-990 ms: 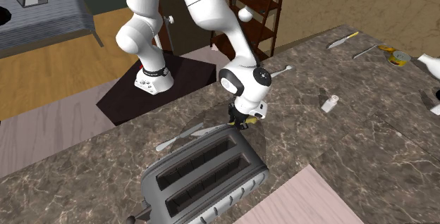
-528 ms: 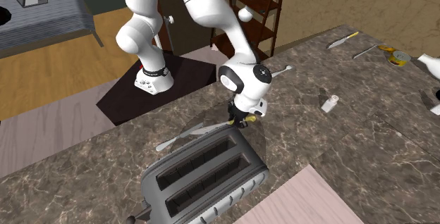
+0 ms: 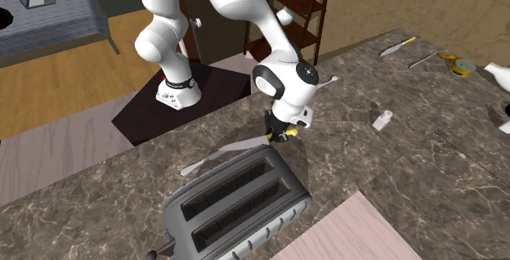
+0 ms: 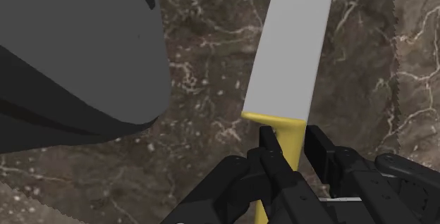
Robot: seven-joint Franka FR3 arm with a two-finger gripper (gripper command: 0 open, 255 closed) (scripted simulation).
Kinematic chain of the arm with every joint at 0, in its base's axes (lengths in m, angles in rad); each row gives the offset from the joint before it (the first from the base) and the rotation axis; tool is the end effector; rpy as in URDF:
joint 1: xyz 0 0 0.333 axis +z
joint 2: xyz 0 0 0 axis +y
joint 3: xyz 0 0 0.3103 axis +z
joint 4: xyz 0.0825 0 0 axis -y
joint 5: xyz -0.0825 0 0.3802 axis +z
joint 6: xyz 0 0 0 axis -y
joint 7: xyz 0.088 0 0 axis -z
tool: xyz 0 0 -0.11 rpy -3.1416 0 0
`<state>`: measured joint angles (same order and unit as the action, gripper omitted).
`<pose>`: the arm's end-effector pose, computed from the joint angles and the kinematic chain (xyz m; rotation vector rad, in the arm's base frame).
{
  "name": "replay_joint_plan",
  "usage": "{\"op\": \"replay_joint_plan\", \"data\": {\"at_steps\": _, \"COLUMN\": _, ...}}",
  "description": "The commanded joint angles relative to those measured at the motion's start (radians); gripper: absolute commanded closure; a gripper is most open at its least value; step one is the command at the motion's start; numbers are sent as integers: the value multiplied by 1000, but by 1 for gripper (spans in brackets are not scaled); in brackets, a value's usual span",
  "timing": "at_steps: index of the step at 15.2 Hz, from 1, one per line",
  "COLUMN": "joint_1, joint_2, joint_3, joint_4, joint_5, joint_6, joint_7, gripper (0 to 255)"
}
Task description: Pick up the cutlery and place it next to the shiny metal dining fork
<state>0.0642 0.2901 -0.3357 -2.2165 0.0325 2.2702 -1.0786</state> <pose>0.5016 -0.1417 0.2304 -2.8117 -1.1657 0.3313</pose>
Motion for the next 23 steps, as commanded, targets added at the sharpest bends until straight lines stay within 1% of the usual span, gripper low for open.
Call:
{"op": "replay_joint_plan", "data": {"at_steps": 1, "joint_1": 3, "joint_2": -23, "joint_3": -4, "joint_4": 3, "joint_5": -9, "joint_6": -25, "joint_7": 5, "gripper": 255}}
{"op": "replay_joint_plan", "data": {"at_steps": 7, "joint_1": 10, "joint_2": -80, "joint_3": -12, "joint_4": 15, "joint_5": -32, "joint_6": -91, "joint_7": 18, "gripper": 255}}
{"op": "replay_joint_plan", "data": {"at_steps": 15, "joint_1": 127, "joint_2": -182, "joint_3": 67, "joint_4": -115, "joint_5": -31, "joint_6": -65, "joint_7": 212, "gripper": 255}}
{"op": "replay_joint_plan", "data": {"at_steps": 23, "joint_1": 240, "joint_2": -227, "joint_3": 168, "joint_4": -170, "joint_5": 9, "joint_6": -52, "joint_7": 400, "gripper": 255}}
